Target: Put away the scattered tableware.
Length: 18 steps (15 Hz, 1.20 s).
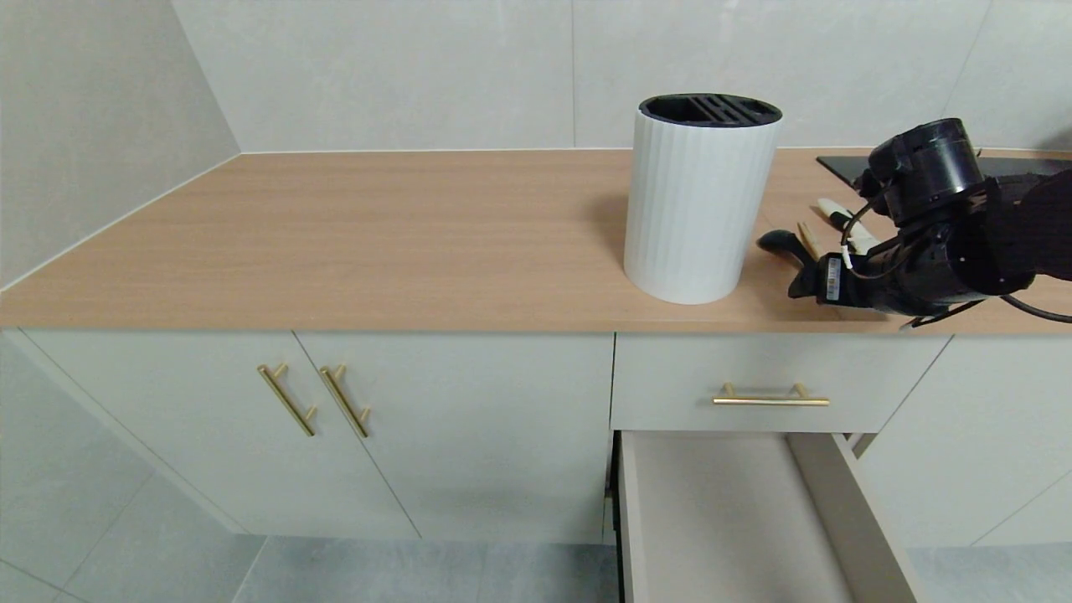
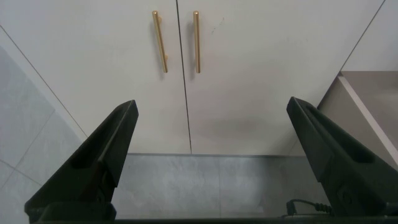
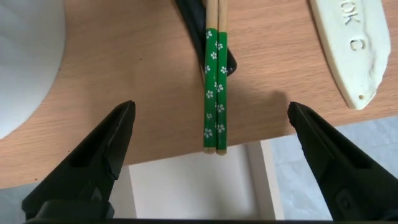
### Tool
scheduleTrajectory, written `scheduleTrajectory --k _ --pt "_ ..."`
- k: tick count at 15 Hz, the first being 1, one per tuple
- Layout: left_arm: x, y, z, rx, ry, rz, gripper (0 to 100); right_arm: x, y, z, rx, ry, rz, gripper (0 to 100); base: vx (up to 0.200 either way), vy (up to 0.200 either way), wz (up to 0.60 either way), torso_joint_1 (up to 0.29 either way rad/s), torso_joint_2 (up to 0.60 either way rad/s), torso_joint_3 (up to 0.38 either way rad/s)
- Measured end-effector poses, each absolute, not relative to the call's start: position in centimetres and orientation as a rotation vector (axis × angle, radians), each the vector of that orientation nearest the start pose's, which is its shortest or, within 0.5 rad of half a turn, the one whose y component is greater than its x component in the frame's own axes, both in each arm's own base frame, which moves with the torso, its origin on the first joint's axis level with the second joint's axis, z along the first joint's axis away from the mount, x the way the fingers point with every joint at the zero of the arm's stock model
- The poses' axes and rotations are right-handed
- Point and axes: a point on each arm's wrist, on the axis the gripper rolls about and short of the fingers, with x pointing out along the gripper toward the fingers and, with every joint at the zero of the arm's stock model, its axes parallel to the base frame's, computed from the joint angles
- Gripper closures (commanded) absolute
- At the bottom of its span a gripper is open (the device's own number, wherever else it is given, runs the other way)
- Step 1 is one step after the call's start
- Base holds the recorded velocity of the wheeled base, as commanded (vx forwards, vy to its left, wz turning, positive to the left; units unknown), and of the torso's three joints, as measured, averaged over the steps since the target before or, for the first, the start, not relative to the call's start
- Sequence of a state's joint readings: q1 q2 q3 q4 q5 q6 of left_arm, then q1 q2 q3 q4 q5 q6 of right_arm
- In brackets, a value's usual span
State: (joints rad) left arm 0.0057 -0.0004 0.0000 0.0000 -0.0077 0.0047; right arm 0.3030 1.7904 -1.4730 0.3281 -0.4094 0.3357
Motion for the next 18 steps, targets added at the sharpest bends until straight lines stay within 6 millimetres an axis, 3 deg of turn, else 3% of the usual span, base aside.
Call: scheduleTrajectory --k 1,2,11,14,18 --pt "-2.3 0.0 7.5 0.005 0.000 -0.002 0 32.3 9.2 24.9 0.100 0.580 -0.202 0 0.000 0.000 0.00 0.000 0.00 0.000" --pt "-2.3 0.0 7.5 0.004 0.000 -0.002 0 32.3 9.2 24.9 0.099 0.580 -0.202 100 0.000 0.000 0.00 0.000 0.00 0.000" --pt "-2.3 0.0 7.5 0.005 0.000 -0.002 0 31.7 8.4 25.6 0.104 0.560 -0.232 100 0.000 0.000 0.00 0.000 0.00 0.000" --pt "-2.3 0.0 7.5 0.005 0.000 -0.002 0 29.2 7.5 27.2 0.120 0.517 -0.236 100 0.000 0.000 0.00 0.000 0.00 0.000" --pt "-2.3 0.0 7.5 0.004 0.000 -0.002 0 23.5 6.0 28.3 0.132 0.497 -0.211 100 0.000 0.000 0.00 0.000 0.00 0.000"
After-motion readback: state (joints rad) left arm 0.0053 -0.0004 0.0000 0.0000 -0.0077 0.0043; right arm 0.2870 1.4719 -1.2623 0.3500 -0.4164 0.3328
